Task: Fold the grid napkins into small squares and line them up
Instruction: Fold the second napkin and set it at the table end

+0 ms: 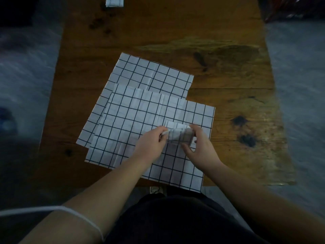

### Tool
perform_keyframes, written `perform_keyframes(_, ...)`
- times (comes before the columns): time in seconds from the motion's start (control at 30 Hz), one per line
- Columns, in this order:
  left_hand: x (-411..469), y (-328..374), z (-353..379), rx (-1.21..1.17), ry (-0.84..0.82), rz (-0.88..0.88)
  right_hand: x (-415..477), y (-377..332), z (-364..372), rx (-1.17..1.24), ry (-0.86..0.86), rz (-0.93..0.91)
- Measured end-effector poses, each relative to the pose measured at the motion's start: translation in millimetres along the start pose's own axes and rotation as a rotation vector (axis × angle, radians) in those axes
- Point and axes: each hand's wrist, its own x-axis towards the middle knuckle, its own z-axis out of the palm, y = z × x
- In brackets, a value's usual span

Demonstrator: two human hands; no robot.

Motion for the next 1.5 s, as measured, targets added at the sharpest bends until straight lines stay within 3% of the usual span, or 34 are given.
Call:
perform_keyframes(0.1,11.6,0.5,0.6,0.050,-0.015,0.011,5.7,2.7,-3.1,-0.011,0.084,0.042)
perform_keyframes(0.23,29.2,-3.2,9.4,0.080,-0.011,-0.038,0.6,4.3,-3.2,-0.147,0.090,-0.064)
perform_keyframes(0.33,39.0,-5.5,16.8,-0.034,0.019,-0.096,-4.5,8.7,4.5,-0.328,-0.030,-0.205)
perform_keyframes(0.47,30.1,-5.5,20.6,0.037,0.014,-0.058,-6.9,24.2,18.5,-0.521,-0.192,-0.238)
perform_keyframes(0.67,-9.4,-21.5,37.6,0.386,-0.146,0.153,-7.7,40.2,20.2,-0.614,-0.186,-0.285)
perform_keyframes(1.0,-25.2,1.0,57.6,0.645,-0.203,0.201,-4.6,40.3,9.0,-0.671,-0.217,-0.310)
perform_keyframes(1.17,-25.7,5.2,73.0,0.681,-0.279,0.110,-12.9,45.9,28.9,-0.727,-0.265,-0.254)
perform_keyframes(1.5,-35.6,-16.4,61.0,0.678,-0.235,0.080,-20.1,62.6,15.3,-0.762,-0.213,-0.195)
